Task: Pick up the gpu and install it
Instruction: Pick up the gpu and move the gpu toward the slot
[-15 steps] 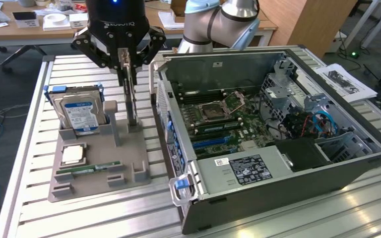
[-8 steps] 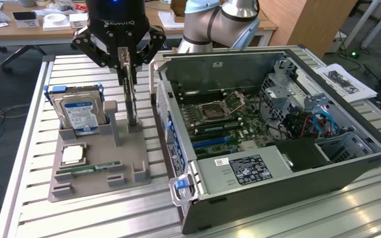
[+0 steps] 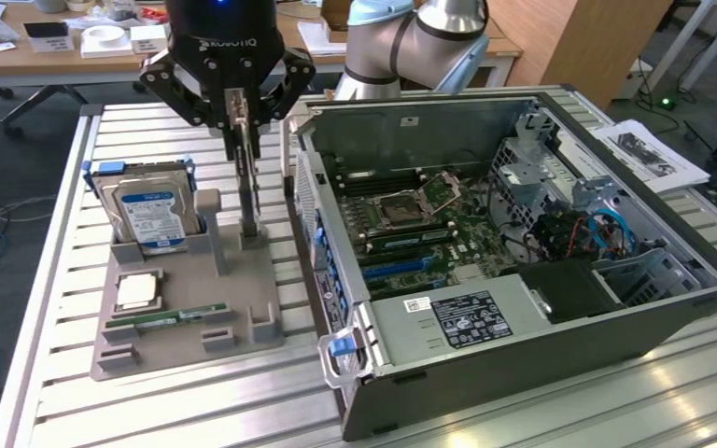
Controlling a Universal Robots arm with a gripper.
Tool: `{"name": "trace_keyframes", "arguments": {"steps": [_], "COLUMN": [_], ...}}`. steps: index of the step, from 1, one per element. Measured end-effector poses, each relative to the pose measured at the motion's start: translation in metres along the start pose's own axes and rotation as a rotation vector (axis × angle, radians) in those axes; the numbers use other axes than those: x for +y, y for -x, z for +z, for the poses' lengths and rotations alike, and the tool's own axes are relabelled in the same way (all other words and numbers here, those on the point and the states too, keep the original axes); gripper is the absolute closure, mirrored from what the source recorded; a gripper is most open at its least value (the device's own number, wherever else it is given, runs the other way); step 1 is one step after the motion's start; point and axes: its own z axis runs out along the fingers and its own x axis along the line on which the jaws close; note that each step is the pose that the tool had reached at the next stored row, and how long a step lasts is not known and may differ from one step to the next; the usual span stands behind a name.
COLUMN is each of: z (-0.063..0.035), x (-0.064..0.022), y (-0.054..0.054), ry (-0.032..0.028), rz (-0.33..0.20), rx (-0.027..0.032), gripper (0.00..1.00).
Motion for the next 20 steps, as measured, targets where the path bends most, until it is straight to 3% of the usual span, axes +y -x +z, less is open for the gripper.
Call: {"name": "trace_keyframes", "arguments": {"steps": [20], "z": [0.0003], "x": [0.0013], "y": [0.03], "ry": [0.0004], "rz": [0.0], "rx": [0.0], "gripper": [0.73]}}
